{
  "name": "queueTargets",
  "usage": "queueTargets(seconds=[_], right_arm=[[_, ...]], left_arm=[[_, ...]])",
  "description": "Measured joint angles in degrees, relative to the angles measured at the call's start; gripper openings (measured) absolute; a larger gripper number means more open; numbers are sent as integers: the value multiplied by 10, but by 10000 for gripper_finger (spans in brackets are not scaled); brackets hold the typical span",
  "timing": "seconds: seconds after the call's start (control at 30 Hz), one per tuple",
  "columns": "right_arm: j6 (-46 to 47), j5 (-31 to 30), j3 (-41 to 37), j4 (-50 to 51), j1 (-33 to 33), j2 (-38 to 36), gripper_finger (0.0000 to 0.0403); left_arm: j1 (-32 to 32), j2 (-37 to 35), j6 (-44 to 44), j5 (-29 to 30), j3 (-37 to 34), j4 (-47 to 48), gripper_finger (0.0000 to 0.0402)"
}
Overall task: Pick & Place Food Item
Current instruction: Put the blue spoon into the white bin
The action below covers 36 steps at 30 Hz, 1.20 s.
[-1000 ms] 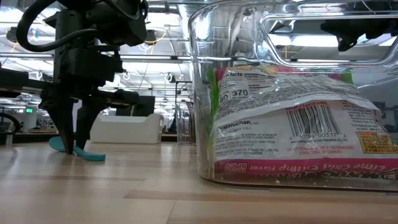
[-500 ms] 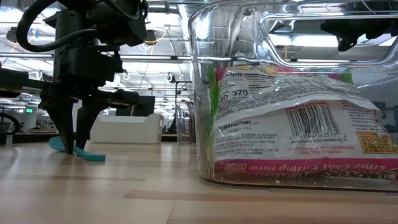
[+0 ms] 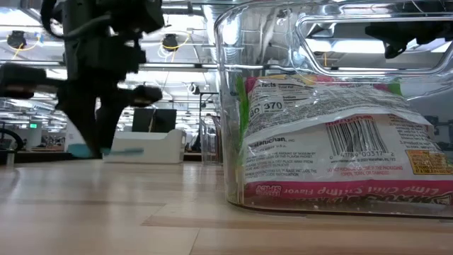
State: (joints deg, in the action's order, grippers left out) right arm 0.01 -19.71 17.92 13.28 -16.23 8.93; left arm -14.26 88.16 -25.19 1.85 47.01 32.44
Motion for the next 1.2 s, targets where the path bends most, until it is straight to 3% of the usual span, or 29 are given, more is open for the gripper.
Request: queueTargets(seconds=[0.47,0.63,1.03,1.2], right_arm=[[0,0,0,0,0,0,74],[0,0,0,0,0,0,74],[0,0,0,0,0,0,74],[0,0,0,0,0,0,74]], left_arm=[[31,-131,118,17,1,-10,33],[45,-140,154,16,1,-26,42],[64,-140,167,14,1,-35,5],[64,-140,162,-24,1,-34,9]])
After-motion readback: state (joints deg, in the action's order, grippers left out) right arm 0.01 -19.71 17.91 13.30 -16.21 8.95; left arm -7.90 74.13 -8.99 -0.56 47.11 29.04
